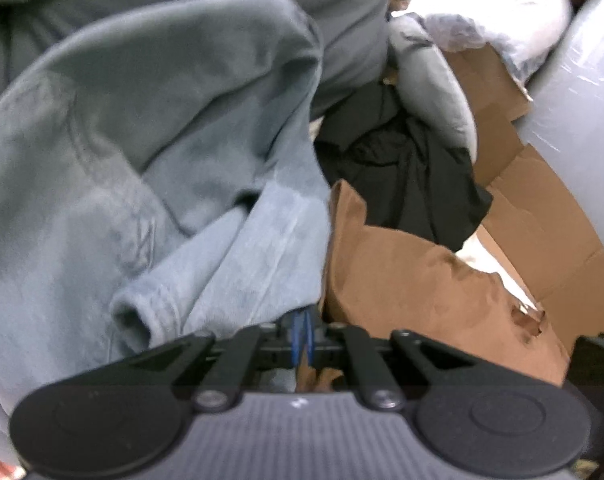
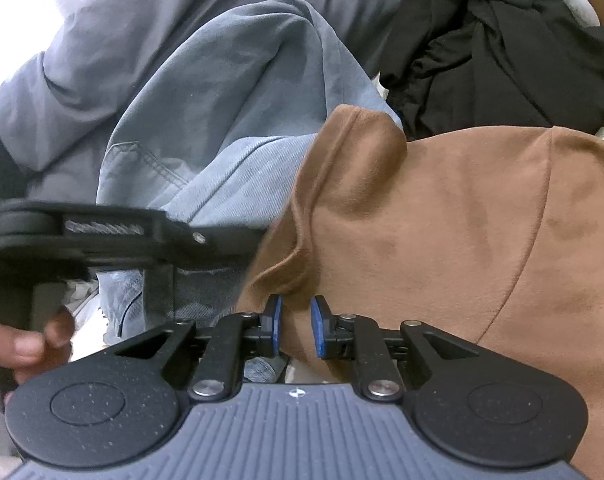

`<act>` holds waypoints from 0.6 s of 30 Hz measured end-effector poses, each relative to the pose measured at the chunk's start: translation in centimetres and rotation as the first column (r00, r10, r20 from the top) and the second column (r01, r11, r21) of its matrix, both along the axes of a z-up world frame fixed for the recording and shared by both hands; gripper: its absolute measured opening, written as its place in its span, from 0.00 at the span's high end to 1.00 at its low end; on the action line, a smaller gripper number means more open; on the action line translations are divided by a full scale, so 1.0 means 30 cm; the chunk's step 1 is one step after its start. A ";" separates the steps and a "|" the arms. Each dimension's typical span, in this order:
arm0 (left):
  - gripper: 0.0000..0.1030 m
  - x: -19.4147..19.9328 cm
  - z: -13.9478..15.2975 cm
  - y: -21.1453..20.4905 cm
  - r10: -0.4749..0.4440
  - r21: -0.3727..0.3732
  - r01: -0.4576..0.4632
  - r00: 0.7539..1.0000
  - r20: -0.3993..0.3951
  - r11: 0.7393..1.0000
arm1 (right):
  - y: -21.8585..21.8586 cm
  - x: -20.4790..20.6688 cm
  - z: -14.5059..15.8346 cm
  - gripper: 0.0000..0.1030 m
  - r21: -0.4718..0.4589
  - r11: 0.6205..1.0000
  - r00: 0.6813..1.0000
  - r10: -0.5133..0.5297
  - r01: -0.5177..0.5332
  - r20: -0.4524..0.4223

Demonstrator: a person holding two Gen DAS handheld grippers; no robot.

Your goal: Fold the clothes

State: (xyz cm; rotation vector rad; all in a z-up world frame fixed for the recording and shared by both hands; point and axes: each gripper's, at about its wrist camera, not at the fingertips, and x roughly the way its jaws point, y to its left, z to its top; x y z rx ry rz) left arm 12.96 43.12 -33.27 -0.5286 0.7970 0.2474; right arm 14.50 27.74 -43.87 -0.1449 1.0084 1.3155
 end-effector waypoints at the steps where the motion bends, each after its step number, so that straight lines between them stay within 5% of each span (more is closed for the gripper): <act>1: 0.96 0.010 0.016 0.002 -0.017 0.005 0.017 1.000 0.004 1.000 | 0.003 -0.002 -0.002 0.84 -0.001 1.000 1.000 0.001 -0.001 -0.002; 6: 0.92 0.122 0.104 0.002 -0.125 0.070 0.123 0.992 0.033 0.990 | 0.013 -0.019 -0.008 0.84 -0.007 1.000 1.000 0.003 -0.003 -0.009; 9: 0.71 0.198 0.152 0.001 -0.179 0.122 0.172 0.983 0.042 0.977 | 0.019 -0.030 -0.012 0.84 -0.010 1.000 1.000 0.005 -0.005 -0.014; 13: 0.60 0.291 0.172 -0.003 -0.239 0.135 0.234 0.971 0.020 0.963 | 0.027 -0.044 -0.017 0.84 -0.014 1.000 1.000 0.006 -0.007 -0.019; 15: 0.41 0.345 0.149 -0.005 -0.284 0.146 0.284 0.959 -0.022 0.948 | 0.031 -0.051 -0.020 0.84 -0.016 1.000 1.000 0.007 -0.008 -0.022; 18: 0.40 0.412 0.089 0.010 -0.314 0.141 0.322 0.946 -0.075 0.936 | 0.038 -0.062 -0.024 0.83 -0.019 1.000 1.000 0.009 -0.009 -0.027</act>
